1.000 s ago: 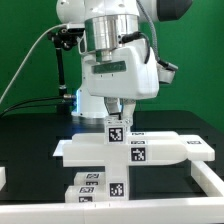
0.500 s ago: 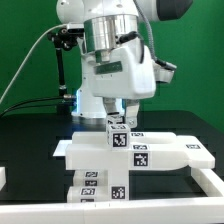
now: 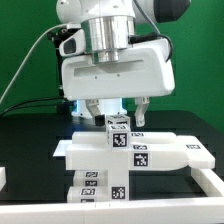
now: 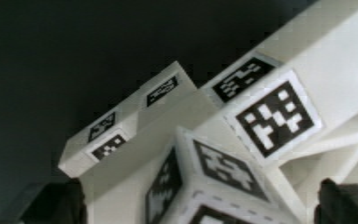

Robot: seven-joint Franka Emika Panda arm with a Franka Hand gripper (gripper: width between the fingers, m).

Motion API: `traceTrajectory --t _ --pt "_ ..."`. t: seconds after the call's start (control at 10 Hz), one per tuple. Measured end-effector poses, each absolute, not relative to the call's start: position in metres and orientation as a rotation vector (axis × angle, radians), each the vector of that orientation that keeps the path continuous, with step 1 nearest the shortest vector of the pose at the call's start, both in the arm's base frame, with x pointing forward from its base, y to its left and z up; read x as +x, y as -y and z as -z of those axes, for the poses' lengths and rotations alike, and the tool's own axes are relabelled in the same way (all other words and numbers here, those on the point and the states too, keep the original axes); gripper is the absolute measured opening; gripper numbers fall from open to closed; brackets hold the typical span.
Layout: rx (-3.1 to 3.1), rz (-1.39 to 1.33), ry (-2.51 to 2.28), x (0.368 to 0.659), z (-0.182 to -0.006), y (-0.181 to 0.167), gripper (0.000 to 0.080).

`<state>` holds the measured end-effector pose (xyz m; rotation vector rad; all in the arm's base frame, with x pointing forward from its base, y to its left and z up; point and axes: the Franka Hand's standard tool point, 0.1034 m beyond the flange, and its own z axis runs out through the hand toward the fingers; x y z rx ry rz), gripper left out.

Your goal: Assemble chair

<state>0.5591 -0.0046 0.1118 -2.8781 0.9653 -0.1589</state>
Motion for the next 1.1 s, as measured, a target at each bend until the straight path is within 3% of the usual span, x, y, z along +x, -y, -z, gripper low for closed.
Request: traceTrajectory --t 0.3,0.6,0.8,0.9,1.0,1.1 --pt "-3.084 0.183 -0.248 0.561 -0.1125 0.0023 0.0649" --pt "-3.095 0.18 -0.169 0.5608 -0.1118 0.0034 0.0649" --pt "-3.093 0.18 -0.193 0.5607 -0.1116 0.0034 0.0385" --pt "-3.084 0.179 -0.262 0.5608 -0.1117 0.0032 0.0385" --pt "-3.061 0.176 -0.406 0.5609 -0.1117 0.0026 0.0284" --pt "-3.043 0.175 -0.506 0.5611 -0.1118 0.0026 0.0284"
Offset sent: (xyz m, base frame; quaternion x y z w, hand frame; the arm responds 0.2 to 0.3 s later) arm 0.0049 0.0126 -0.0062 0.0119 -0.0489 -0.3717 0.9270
